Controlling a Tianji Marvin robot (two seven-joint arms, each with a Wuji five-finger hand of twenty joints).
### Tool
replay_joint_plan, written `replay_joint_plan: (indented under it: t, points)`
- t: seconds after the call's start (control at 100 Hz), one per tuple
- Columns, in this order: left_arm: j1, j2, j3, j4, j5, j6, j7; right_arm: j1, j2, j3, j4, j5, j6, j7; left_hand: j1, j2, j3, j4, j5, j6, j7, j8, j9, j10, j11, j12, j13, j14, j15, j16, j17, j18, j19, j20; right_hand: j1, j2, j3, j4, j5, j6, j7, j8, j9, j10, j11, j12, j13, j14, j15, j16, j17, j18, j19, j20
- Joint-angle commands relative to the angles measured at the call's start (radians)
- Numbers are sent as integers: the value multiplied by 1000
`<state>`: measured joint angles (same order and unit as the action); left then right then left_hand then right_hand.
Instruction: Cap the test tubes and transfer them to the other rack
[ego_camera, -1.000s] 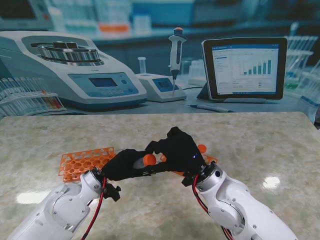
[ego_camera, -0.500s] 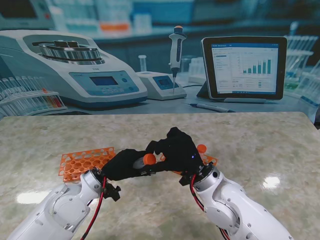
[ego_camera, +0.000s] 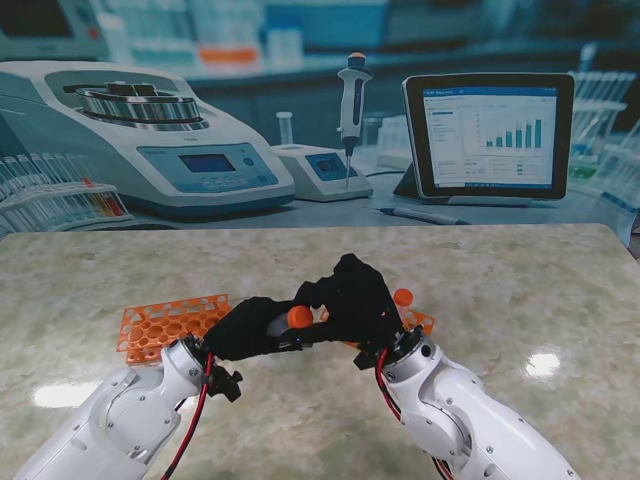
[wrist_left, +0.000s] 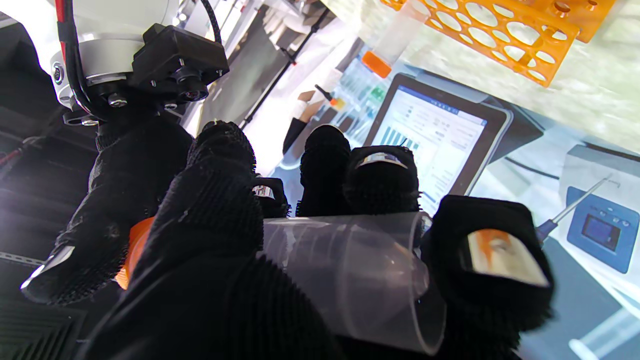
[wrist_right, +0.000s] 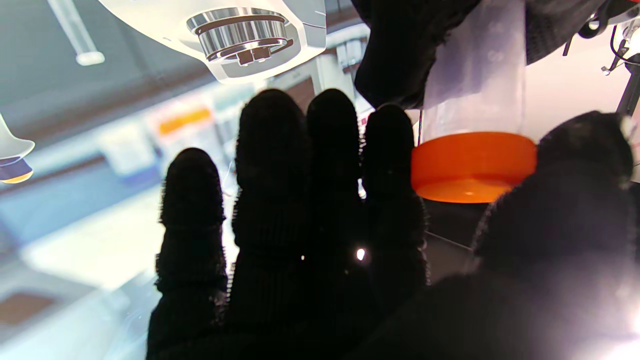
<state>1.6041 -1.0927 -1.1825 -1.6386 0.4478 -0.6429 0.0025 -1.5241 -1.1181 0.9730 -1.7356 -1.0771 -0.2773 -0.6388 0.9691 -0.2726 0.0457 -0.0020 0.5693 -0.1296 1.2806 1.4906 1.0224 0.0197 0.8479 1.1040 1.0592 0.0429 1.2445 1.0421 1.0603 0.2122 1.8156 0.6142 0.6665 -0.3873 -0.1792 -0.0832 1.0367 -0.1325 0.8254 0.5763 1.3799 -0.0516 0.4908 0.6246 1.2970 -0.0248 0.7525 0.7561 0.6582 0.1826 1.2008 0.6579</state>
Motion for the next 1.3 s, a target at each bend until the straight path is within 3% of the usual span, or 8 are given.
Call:
replay_joint_plan:
  t: [0.0,0.16,0.23,0.81,0.83,0.85,0.88,1.29]
  points:
    - [3,-4,9,-19,2,-9,-6,0,-8,-5,13,2,15,-3,38,47,10,-9,15,-63,48,53,-5,-35,1,-5,24,-39,22,16,24,-143,158,18,130,102,151,22,96,-194,18,21,36,-23,18,11,19,-22,41,-2,5,-21,29,14]
    - [2,-4,10,-18,2,-8,-7,-1,-9,-5,14,8,17,-4,37,47,10,-9,14,-62,48,53,-5,-35,0,-5,24,-39,22,16,24,-142,158,18,50,110,146,25,147,-211,13,64,44,-34,22,6,16,-23,56,-13,8,-22,31,10]
    - [2,-4,9,-18,1,-9,-7,-1,-9,-4,15,8,17,-1,37,47,10,-9,15,-63,48,53,-4,-36,0,-5,24,-39,22,16,24,-142,158,18,-3,96,173,32,164,-213,-24,165,40,-37,24,-1,14,-24,57,-25,6,-23,31,6]
    - [1,-4,10,-18,0,-7,-8,-14,1,14,3,-9,17,29,35,48,11,-10,14,-65,48,52,-5,-35,0,-6,24,-39,22,16,24,-142,158,18,-214,82,196,31,-133,-75,-275,124,-229,18,-134,-51,-126,-2,-197,-19,-147,8,-74,-4]
    - [1,-4,10,-18,0,-7,-8,-14,1,15,2,-10,17,31,37,48,12,-9,14,-65,48,52,-5,-35,0,-6,24,-39,22,16,24,-142,158,18,-267,56,301,25,-140,-70,-283,106,-237,20,-135,-67,-128,-1,-214,3,-150,9,-79,5]
    - [1,-4,10,-18,0,-7,-8,-15,1,16,1,-11,17,32,36,48,11,-9,14,-65,48,52,-4,-35,0,-5,24,-39,22,16,24,-142,158,18,-442,-27,659,-15,-163,-58,-309,88,-259,29,-153,-73,-143,4,-224,-4,-160,12,-87,4]
    - [1,-4,10,-18,0,-6,-9,-16,1,17,1,-11,18,32,36,48,11,-9,14,-65,48,52,-4,-36,0,-5,24,-39,22,16,24,-142,158,18,-500,-47,764,-33,-183,-42,-327,79,-275,33,-162,-77,-157,8,-230,-8,-171,14,-92,3]
    - [-2,-4,12,-14,-2,-7,-8,-32,1,42,-15,-5,-5,37,36,48,11,-9,14,-64,48,52,-4,-36,0,-5,24,-39,22,16,24,-141,157,18,-618,19,799,-44,-305,22,-423,-1,-415,61,-242,-138,-260,37,-287,-29,-243,27,-123,0]
